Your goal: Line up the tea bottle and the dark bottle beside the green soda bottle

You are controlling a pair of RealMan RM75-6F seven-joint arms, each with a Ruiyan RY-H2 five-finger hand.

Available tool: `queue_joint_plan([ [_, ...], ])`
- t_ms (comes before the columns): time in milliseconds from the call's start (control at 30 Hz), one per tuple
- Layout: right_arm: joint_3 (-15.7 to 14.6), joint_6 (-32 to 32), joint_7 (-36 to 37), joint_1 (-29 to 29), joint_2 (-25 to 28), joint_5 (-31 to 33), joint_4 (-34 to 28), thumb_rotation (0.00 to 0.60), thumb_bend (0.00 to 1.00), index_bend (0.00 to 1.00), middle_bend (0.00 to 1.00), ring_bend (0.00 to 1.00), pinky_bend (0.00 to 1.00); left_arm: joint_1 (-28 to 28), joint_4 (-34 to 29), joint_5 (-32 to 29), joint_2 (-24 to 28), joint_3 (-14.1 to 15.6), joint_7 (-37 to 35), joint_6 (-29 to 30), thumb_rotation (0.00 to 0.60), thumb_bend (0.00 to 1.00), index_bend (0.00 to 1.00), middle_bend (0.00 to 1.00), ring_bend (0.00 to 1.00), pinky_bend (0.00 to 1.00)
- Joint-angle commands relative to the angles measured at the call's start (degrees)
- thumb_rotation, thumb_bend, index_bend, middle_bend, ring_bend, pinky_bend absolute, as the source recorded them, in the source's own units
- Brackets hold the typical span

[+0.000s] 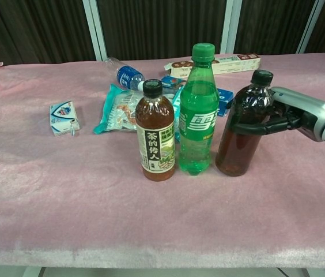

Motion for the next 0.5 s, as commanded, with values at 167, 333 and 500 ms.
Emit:
queue_joint_plan([
  [167,-0.6,-0.1,0.3,0.1,0.6,-0.7,-0.7,0.600,0.30,0.16,0.39,0.38,0.52,0.0,-0.1,0.0,0.1,0.0,0.0,0.0,0.600,0.30,0.00,0.07,0.00,0.00],
  [333,-0.8,2.5,-0.2,-0.7,1.3,-1.8,-1.3,0.600,0.30,0.05,0.35,0.35,0.51,0.1,-0.2,0.2,0.1,0.0,0.0,0.2,0.600,0.30,0.00,0.07,0.00,0.00],
  [500,-1.2,7.0,-1.6,-2.5,3.8,-3.6,-3.5,0.600,0.30,0.00,0.27,0.29,0.49,0.2,-0.2,0.3,0.1,0.0,0.1,0.6,0.600,0.30,0.00,0.07,0.00,0.00],
])
